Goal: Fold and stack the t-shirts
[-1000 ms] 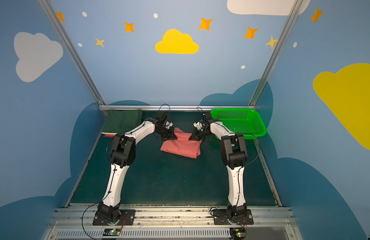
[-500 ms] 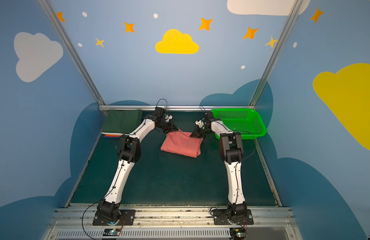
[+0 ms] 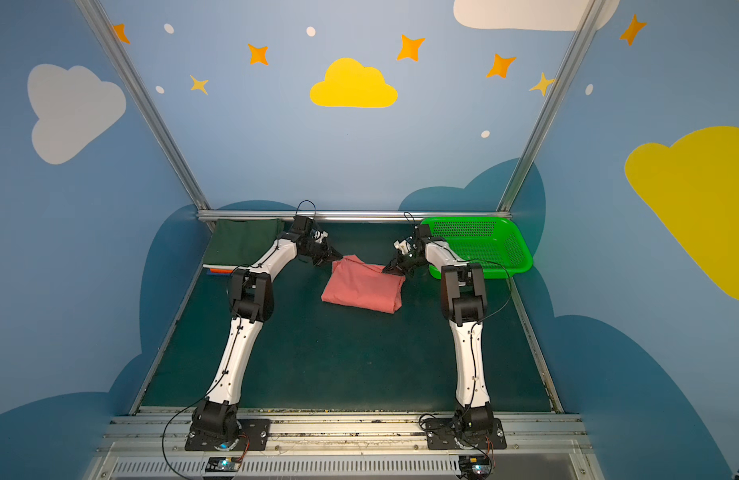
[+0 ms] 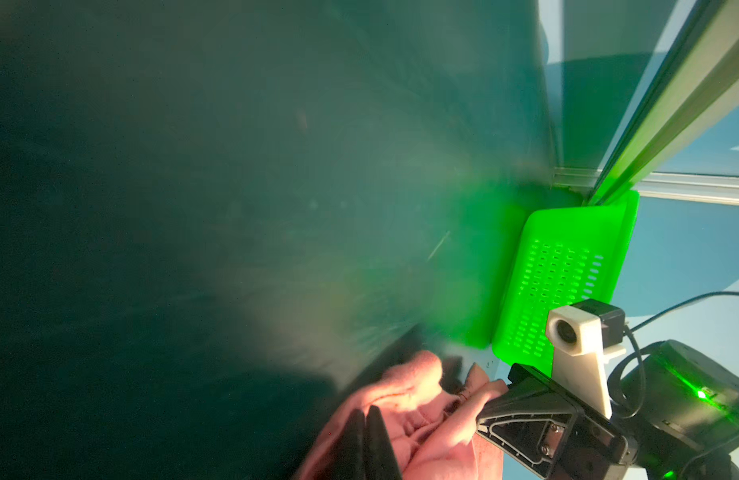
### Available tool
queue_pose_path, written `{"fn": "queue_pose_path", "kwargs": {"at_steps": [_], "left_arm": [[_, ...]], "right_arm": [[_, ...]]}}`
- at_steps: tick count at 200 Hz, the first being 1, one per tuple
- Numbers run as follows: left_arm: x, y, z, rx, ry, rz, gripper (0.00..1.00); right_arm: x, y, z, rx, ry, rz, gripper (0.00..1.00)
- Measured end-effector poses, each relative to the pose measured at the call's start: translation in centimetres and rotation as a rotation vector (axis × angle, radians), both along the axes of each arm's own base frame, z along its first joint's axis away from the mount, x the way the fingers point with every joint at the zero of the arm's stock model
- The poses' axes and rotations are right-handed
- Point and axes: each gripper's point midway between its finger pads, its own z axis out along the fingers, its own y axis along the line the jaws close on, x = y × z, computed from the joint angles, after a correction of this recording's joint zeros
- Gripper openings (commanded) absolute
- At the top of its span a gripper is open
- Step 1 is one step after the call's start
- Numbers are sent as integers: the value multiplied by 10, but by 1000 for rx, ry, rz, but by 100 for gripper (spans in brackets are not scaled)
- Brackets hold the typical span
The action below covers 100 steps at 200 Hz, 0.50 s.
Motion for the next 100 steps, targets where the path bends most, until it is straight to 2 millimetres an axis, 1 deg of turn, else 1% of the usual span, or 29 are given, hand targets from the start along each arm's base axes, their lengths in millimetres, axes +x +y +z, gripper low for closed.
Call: {"fn": "queue_pose_path", "kwargs": {"at_steps": [17, 31, 44, 55, 75, 89, 100], "left_arm": [[-3, 2, 9, 11, -2, 4, 7], [-8, 0, 24, 23, -19, 3, 8], [-14, -3, 45, 34, -48, -5, 8], [-22, -9, 69, 35, -85, -17, 8], [-40, -23, 108, 28, -158, -45, 9], [-55, -38, 124, 18, -198, -73, 9], [-65, -48, 126, 11, -213, -94, 9]], "right_arm": [[-1, 1, 11, 3, -17, 2, 0], [-7, 2, 29, 8, -43, 8, 0], [-13, 4, 50, 17, -80, 13, 0], [-20, 7, 71, 32, -119, 22, 0], [-36, 19, 97, 67, -169, 47, 0], [-50, 29, 100, 85, -173, 72, 0], [-60, 37, 92, 93, -156, 90, 0]]}}
